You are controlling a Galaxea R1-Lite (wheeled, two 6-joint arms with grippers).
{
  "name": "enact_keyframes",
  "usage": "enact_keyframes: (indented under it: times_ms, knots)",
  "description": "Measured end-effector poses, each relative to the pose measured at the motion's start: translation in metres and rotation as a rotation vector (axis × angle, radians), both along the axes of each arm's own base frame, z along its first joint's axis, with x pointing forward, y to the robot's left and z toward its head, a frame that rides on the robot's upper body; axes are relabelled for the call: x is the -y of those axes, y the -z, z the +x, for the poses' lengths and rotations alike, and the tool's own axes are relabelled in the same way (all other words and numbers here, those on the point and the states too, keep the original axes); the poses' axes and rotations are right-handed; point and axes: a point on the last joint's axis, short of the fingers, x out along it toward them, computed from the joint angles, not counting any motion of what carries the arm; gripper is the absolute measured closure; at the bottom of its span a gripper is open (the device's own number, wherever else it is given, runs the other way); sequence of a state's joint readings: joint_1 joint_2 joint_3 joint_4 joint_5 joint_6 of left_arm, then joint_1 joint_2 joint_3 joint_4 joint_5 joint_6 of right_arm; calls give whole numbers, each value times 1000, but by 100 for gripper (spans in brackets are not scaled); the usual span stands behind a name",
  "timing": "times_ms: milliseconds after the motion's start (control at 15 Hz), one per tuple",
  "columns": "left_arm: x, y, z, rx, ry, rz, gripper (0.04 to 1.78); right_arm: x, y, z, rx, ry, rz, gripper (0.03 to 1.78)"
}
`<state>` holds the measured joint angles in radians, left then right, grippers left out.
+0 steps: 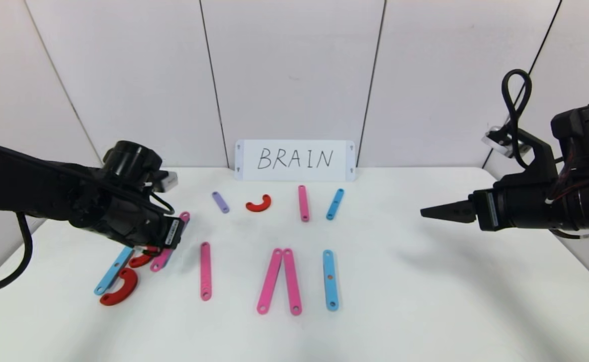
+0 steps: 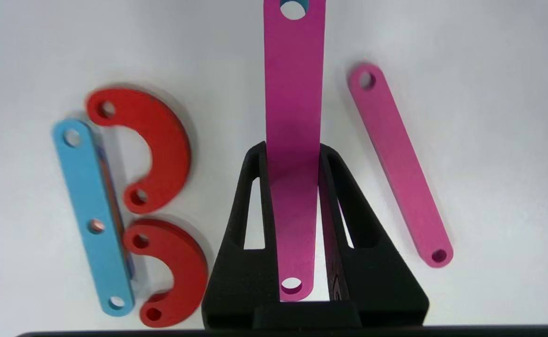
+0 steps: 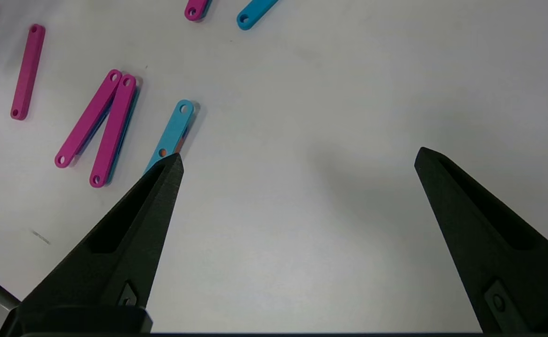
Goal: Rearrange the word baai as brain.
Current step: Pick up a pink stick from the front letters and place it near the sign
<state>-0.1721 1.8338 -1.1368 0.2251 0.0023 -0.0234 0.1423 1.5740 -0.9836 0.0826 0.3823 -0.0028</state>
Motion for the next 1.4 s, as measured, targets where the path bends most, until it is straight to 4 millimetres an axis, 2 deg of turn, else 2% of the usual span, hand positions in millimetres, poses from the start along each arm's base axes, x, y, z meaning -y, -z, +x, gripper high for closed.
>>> enact_keyframes:
  times_ms: [333, 533, 733, 867, 1133, 1400]
  knots:
    - [-25, -39, 46, 78, -80, -2, 152, 0, 2, -1, -5, 0, -1, 8]
    - [-40, -45, 80, 65, -87, 32, 152, 0, 2, -1, -6, 0, -1, 8]
    - [-53, -30, 111, 15, -59, 81, 152, 1, 2, -1, -7, 2, -1, 8]
    - [-59, -14, 124, -17, -11, 121, 152, 1, 3, -1, -8, 3, -1, 8]
    - [-62, 13, 136, -64, -1, 129, 152, 1, 3, -1, -11, 3, -1, 8]
    - [-64, 25, 143, -60, -8, 127, 152, 1, 4, -1, -13, 3, -2, 8]
